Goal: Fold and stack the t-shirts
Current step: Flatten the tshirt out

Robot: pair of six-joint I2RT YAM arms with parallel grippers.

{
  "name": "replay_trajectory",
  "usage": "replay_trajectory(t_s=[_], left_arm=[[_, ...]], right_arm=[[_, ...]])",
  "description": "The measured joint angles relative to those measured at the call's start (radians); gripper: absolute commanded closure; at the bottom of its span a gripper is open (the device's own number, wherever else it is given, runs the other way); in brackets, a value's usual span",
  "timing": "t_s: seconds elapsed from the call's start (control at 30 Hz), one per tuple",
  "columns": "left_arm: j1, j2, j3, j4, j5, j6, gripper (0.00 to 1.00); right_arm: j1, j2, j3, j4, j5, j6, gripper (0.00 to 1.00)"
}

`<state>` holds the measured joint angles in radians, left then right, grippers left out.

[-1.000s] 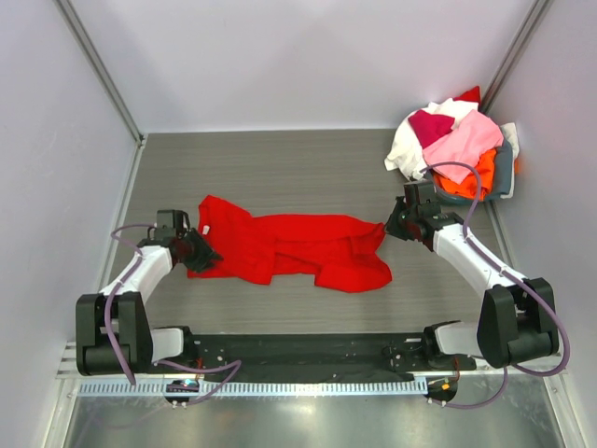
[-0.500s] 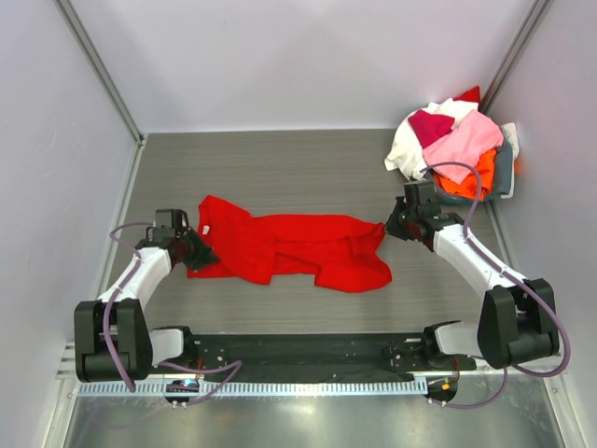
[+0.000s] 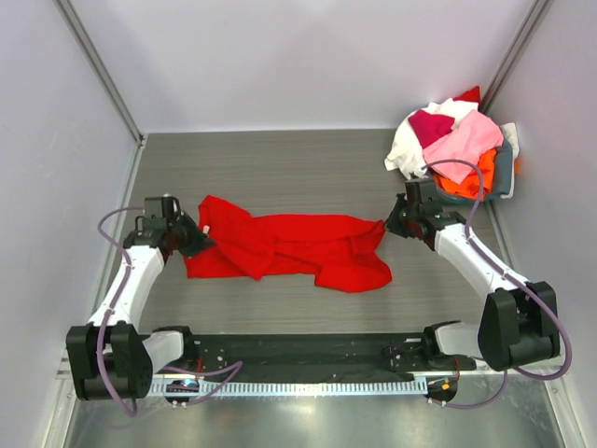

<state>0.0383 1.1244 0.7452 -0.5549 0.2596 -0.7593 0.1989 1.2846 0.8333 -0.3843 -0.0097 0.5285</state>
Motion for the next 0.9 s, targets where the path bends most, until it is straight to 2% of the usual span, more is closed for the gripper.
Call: replay_trajectory(t_s=[0.23,0.4,0.53,0.67,0.9], left_arm=[[0.017,0.136,0.29,-0.064,0.033,0.002,1.0],[0.091,0.245,0.694,-0.171,0.071,0.005,1.0],[0.158,0.246,1.001,-0.23,0.109,0.005,1.0],[0.195,0.149,1.135,-0.211,0.169,-0.003,1.0],[0.196,-0.178,1.134,-0.087,0.214,-0.079,1.0]], right_arm=[[0.0,0.058,0.194,-0.03,-0.021,-0.003,0.99],[0.0,0.11,0.467,-0.082,-0.051,-0.021,0.99],[0.0,0.077,0.63,-0.104,-0.067,-0.042,0.99],[0.0,-0.053,0.698,-0.112,-0.08,-0.061,0.99],[0.0,-0.431,0.672,-0.078,-0.088,-0.08,0.99]])
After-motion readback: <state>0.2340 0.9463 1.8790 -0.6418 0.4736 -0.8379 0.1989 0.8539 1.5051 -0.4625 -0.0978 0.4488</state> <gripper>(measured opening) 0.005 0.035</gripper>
